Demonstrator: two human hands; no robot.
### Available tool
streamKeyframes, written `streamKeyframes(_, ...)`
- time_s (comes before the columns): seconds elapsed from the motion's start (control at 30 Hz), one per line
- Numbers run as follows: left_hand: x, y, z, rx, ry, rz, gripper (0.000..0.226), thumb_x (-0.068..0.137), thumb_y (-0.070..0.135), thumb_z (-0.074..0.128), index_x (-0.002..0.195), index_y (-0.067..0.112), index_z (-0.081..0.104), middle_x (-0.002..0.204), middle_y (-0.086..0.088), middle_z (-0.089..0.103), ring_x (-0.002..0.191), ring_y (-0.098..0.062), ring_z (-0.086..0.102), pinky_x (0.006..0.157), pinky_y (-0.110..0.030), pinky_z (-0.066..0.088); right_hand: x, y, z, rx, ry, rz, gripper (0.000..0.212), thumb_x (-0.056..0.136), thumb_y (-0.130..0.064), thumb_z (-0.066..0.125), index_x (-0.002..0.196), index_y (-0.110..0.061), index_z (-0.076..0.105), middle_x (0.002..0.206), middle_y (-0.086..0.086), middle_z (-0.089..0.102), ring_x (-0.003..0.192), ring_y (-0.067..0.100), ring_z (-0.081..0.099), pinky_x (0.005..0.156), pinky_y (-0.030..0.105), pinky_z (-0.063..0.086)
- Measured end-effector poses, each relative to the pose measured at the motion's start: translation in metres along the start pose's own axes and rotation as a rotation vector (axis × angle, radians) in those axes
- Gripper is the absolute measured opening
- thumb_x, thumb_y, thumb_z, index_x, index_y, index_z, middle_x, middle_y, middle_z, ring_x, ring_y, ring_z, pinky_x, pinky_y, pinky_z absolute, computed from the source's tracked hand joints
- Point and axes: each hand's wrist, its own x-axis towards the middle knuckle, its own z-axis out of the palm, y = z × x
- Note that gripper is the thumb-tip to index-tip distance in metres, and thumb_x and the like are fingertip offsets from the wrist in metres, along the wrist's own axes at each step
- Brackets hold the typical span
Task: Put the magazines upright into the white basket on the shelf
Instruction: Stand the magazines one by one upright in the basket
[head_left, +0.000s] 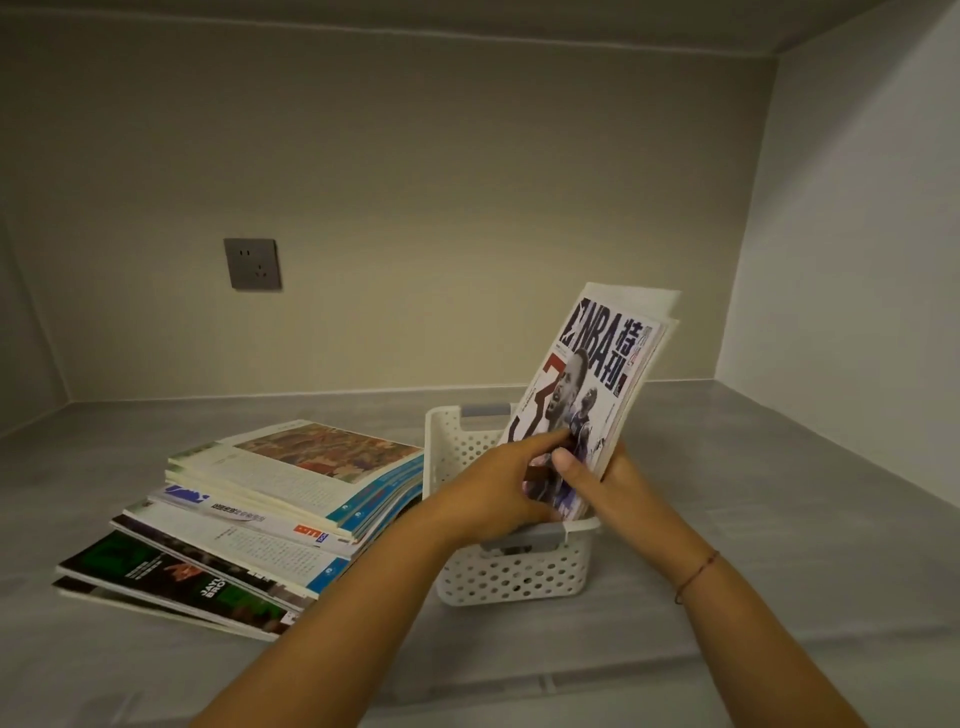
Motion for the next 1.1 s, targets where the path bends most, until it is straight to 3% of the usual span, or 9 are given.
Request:
streamKeyframes(0.17,0.005,0.001,0.003,-0.067,-0.032,-0.016,0.09,0.082,-0.001,0.065,0.148,0.041,0.021,0.15,0.007,0.038,0.13,-0.014,0.046,0.104,-0.038,0.045,0.007,0.007,-0.002,-0.033,0.077,0.047,0.051,0.091,-0.035,0.047,0.139,-0.028,0.032,0.121,-0.008,0.054,0.097,-0.003,0.053,0.064,0.001,0.045)
streamKeyframes(0.27,0.007,-0.001,0.002,-0.144,-0.061,0.003,0.086,0.086,-0.002,0.06,0.147,0.043,0.02,0.151,0.009,0.035,0.127,-0.009,0.047,0.101,-0.029,0.046,0.007,0.009,-0.004,-0.067,0.135,0.046,0.05,0.092,-0.041,0.042,0.139,-0.026,0.036,0.122,-0.003,0.057,0.103,0.008,0.057,0.064,0.001,0.045)
streamKeyframes(0.37,0.012,-0.005,-0.001,-0.323,-0.037,-0.023,0.078,0.089,-0.003,0.054,0.148,0.038,0.024,0.149,0.01,0.037,0.13,-0.012,0.044,0.104,-0.037,0.044,0.007,0.009,-0.003,-0.098,0.188,0.024,0.049,0.09,-0.045,0.041,0.136,-0.028,0.041,0.116,-0.003,0.06,0.104,0.013,0.059,0.064,0.005,0.048)
streamKeyframes(0.57,0.041,-0.021,-0.022,-0.389,0.172,-0.177,0.049,0.099,0.027,0.046,0.145,0.026,0.032,0.147,0.0,0.041,0.124,-0.017,0.043,0.106,-0.039,0.03,0.003,0.004,0.006,-0.118,0.202,-0.044,0.048,0.088,-0.044,0.045,0.131,-0.026,0.046,0.104,-0.02,0.058,0.097,-0.002,0.056,0.065,0.0,0.044)
streamKeyframes(0.7,0.072,-0.032,-0.045,-0.389,0.295,-0.306,0.058,0.099,0.05,0.031,0.151,0.028,0.016,0.159,-0.002,0.018,0.143,-0.027,0.023,0.112,-0.049,0.019,0.001,0.0,0.01,-0.128,0.17,-0.057,0.057,0.085,-0.048,0.042,0.137,-0.025,0.038,0.119,-0.013,0.054,0.107,0.002,0.051,0.073,-0.002,0.042)
streamKeyframes(0.77,0.085,-0.034,-0.052,-0.441,0.316,-0.294,0.061,0.098,0.056,0.024,0.151,0.026,0.017,0.158,-0.004,0.019,0.141,-0.027,0.026,0.107,-0.045,0.026,0.0,-0.003,0.01,-0.111,0.161,-0.065,0.058,0.083,-0.049,0.043,0.136,-0.027,0.038,0.119,-0.014,0.055,0.104,-0.003,0.052,0.073,-0.001,0.042)
streamKeyframes(0.9,0.109,-0.033,-0.056,-0.601,0.278,-0.254,0.053,0.096,0.059,0.02,0.115,0.028,0.058,0.131,-0.005,0.057,0.118,-0.022,0.051,0.089,-0.037,0.041,-0.003,-0.006,0.005,-0.078,0.117,-0.063,0.058,0.075,-0.052,0.056,0.128,-0.04,0.035,0.112,-0.026,0.054,0.099,-0.01,0.055,0.069,0.001,0.045)
streamKeyframes(0.97,0.117,-0.035,-0.052,-0.604,0.264,-0.256,0.047,0.096,0.06,0.02,0.095,0.035,0.06,0.109,0.0,0.065,0.1,-0.018,0.059,0.079,-0.035,0.045,-0.005,-0.004,0.002,-0.075,0.102,-0.062,0.057,0.07,-0.05,0.063,0.119,-0.049,0.033,0.113,-0.028,0.053,0.096,-0.015,0.056,0.069,0.001,0.045)
streamKeyframes(1.1,0.127,-0.038,-0.044,-0.651,0.267,-0.243,0.047,0.097,0.057,0.022,0.096,0.033,0.063,0.092,0.004,0.068,0.088,-0.014,0.06,0.067,-0.029,0.044,-0.002,0.002,-0.001,-0.095,0.135,-0.05,0.072,0.065,-0.056,0.065,0.127,-0.044,0.031,0.115,-0.029,0.049,0.096,-0.018,0.05,0.068,-0.003,0.04)
